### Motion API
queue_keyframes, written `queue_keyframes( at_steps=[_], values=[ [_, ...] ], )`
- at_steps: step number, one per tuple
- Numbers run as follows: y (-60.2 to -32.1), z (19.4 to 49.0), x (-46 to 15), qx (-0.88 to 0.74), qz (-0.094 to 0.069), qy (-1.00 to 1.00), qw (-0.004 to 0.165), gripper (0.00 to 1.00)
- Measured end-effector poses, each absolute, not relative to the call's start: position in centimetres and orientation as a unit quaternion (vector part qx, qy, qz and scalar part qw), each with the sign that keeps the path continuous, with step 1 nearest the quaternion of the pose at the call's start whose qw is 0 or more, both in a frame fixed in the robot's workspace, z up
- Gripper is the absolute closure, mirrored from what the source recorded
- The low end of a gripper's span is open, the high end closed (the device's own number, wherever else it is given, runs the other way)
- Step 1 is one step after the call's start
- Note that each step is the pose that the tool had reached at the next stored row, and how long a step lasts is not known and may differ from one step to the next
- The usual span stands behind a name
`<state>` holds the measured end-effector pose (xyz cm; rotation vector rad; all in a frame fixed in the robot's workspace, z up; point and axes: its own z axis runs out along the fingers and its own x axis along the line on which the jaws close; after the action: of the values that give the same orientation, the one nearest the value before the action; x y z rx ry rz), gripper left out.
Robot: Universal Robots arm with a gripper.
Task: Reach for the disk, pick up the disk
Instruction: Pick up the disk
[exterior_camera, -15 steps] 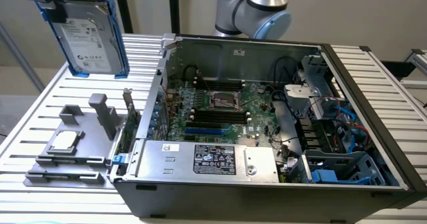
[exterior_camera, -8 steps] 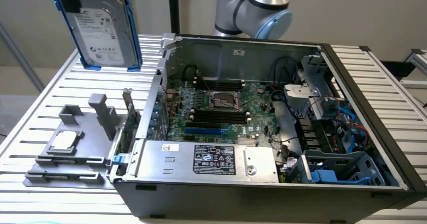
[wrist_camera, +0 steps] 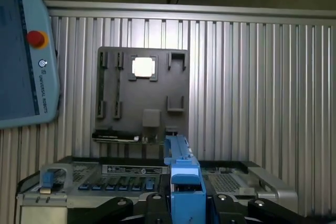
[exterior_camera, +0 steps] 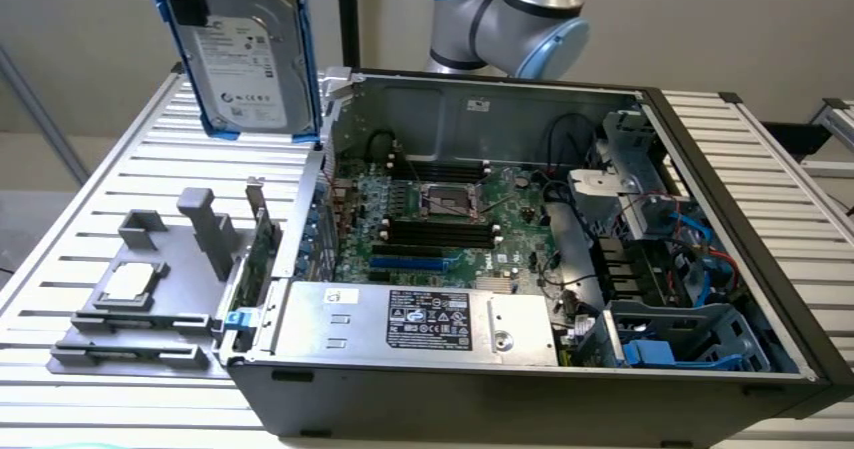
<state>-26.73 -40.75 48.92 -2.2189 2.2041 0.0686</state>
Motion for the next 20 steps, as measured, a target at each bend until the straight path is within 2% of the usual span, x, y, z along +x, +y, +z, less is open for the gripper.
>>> queue_keyframes(
  at_steps=[20],
  values=[
    [-42.6, 49.0, -17.6, -0.709, 0.026, 0.704, 0.010, 0.67]
  ],
)
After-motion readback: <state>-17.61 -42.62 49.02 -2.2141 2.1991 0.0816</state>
